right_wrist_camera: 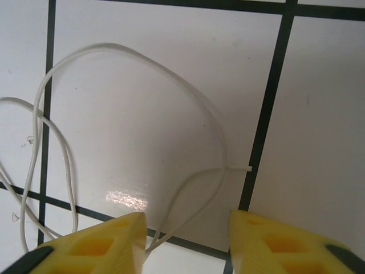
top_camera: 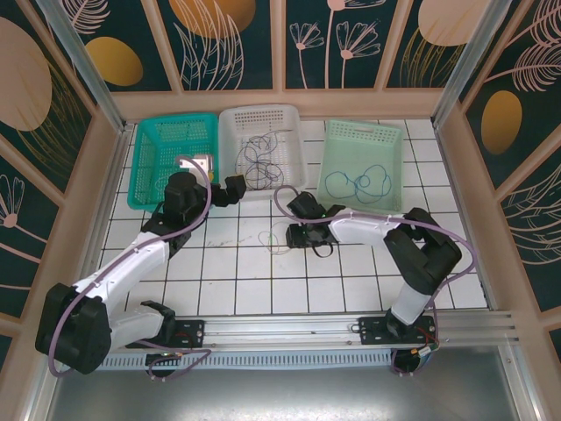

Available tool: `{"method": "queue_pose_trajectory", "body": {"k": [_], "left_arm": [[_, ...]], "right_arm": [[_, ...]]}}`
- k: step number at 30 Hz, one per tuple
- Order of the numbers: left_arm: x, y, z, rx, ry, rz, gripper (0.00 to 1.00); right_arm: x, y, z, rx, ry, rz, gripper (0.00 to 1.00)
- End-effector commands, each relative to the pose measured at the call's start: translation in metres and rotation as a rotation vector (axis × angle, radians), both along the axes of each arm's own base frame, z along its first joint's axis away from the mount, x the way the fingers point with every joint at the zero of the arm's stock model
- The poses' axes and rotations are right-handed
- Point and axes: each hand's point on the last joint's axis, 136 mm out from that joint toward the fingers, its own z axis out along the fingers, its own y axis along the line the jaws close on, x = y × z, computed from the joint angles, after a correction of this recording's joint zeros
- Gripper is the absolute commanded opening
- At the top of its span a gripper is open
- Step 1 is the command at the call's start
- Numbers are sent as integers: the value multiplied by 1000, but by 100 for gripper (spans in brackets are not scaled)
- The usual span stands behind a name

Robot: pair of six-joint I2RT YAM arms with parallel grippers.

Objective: Untangle the cables

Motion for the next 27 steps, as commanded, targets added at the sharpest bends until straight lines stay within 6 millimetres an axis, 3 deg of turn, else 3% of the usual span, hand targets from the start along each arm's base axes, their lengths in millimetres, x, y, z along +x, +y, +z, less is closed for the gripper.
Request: {"method": "queue_pose_trajectory", "body": {"k": [1, 5, 8, 11, 15, 22, 27], "left_arm": [[-2, 1, 8, -32, -33, 15, 99], [-3, 3, 6, -26, -31, 18, 98], [-4, 4, 6, -22, -34, 23, 98], [-5, 4, 6, -22, -33, 20, 98], [-8, 1, 4, -28, -34, 0, 98], [-31, -34, -10, -45, -35, -234, 94], [-53, -59, -24, -80, -24, -384, 90]], "right_arm": [[0, 4, -7, -21, 20, 0, 33], [1, 8, -12, -43, 31, 13, 9], [1, 1, -11, -61, 18, -1, 0], [4, -3, 5, -48, -32, -25, 0], [11, -1, 47, 10, -145, -40, 0], [21, -3, 119, 94, -365, -54, 0], [19, -8, 146, 178, -467, -62, 0]]}}
